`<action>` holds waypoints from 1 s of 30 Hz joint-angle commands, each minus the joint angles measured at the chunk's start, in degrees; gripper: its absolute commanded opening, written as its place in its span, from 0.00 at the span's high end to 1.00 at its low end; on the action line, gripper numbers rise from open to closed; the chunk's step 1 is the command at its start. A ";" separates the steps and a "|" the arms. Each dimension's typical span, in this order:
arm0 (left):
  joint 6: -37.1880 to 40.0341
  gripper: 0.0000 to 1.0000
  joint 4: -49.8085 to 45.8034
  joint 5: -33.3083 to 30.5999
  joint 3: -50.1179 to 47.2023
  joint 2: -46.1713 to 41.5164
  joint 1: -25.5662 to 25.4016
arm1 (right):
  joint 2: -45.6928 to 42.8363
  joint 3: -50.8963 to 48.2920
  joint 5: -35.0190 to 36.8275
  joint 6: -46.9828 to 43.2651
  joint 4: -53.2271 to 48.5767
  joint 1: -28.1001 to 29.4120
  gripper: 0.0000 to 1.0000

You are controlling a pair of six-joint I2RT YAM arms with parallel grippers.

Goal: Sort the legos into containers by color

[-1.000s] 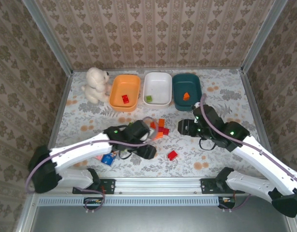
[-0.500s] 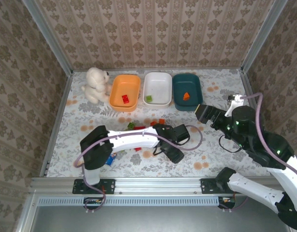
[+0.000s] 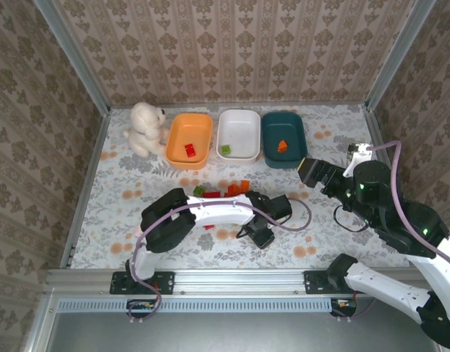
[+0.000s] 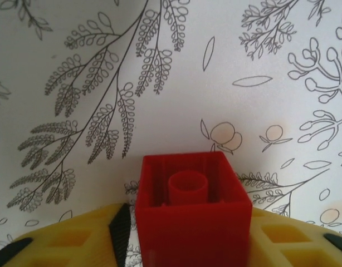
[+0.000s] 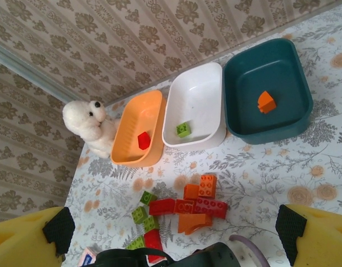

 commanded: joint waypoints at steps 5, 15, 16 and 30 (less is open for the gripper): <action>-1.25 0.81 0.30 -3.47 1.04 -2.49 0.65 | 1.45 -1.35 -1.93 -0.44 0.45 -0.57 0.05; -5.67 0.83 -2.04 -5.08 -3.66 -19.95 21.25 | 4.45 -4.35 -18.42 -4.35 11.50 -1.58 0.05; -5.24 0.83 -2.15 -4.74 -3.45 -20.53 24.36 | 5.68 -4.72 -20.13 -4.07 13.24 -1.88 0.04; -3.49 0.85 -4.15 -5.77 24.56 3.37 50.18 | 30.03 4.82 -32.77 -3.47 17.11 -7.11 0.06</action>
